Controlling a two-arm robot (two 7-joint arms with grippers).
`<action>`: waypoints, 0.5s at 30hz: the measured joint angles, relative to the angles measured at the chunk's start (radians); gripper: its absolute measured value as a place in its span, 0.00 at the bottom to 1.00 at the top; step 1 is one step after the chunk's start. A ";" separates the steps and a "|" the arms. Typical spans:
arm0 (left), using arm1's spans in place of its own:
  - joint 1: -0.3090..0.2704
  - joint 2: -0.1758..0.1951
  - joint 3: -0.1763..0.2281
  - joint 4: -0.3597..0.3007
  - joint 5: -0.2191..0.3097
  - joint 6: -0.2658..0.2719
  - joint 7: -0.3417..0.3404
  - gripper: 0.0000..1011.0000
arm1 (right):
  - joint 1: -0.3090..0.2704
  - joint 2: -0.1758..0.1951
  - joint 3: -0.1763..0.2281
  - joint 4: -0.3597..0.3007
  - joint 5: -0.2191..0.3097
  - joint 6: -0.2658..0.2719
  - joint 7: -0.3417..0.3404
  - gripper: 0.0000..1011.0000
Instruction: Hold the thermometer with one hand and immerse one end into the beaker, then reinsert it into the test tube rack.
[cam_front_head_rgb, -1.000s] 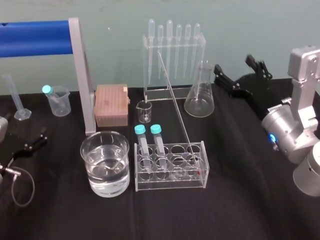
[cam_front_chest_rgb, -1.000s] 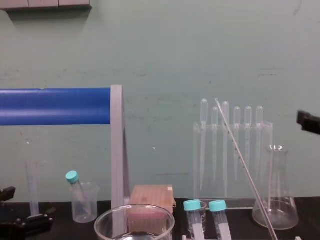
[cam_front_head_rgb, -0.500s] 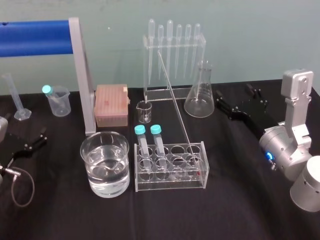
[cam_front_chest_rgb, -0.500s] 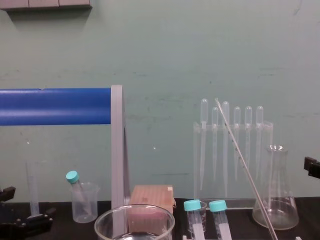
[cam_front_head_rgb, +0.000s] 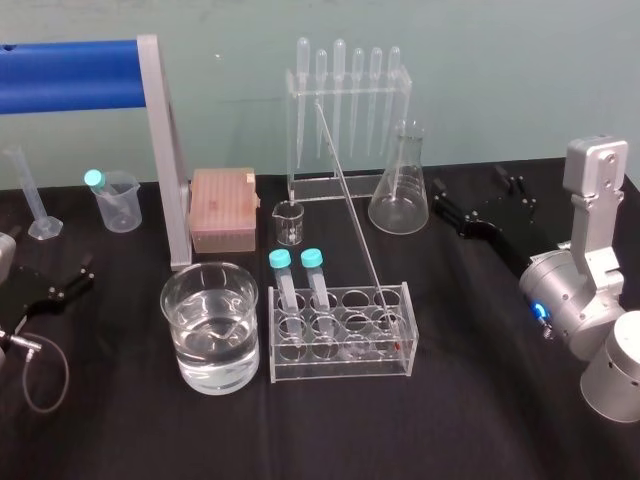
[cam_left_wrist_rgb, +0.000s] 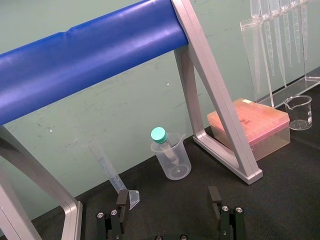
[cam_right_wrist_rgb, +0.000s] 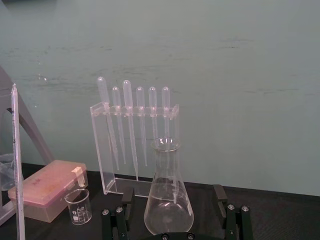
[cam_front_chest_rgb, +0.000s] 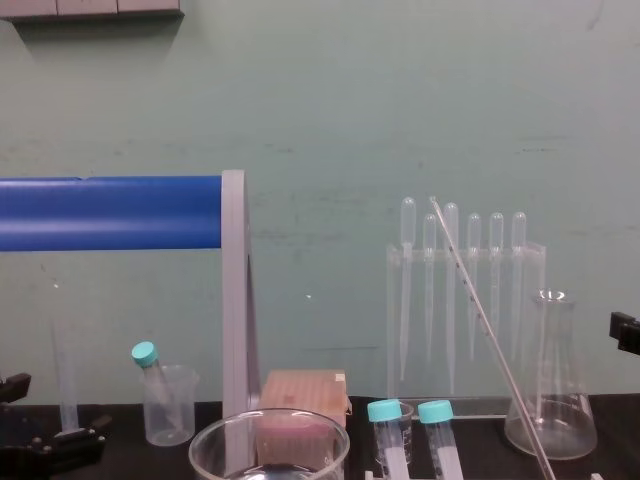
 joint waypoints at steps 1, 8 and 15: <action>0.000 0.000 0.000 0.000 0.000 0.000 0.000 1.00 | 0.000 0.000 0.000 0.000 0.000 0.000 0.000 0.99; 0.000 0.000 0.000 0.000 0.000 0.000 0.000 1.00 | -0.001 0.001 0.000 -0.001 -0.001 0.000 -0.002 0.99; 0.000 0.000 0.000 0.000 0.000 0.000 0.000 1.00 | -0.001 0.001 0.000 -0.002 -0.001 0.000 -0.003 0.99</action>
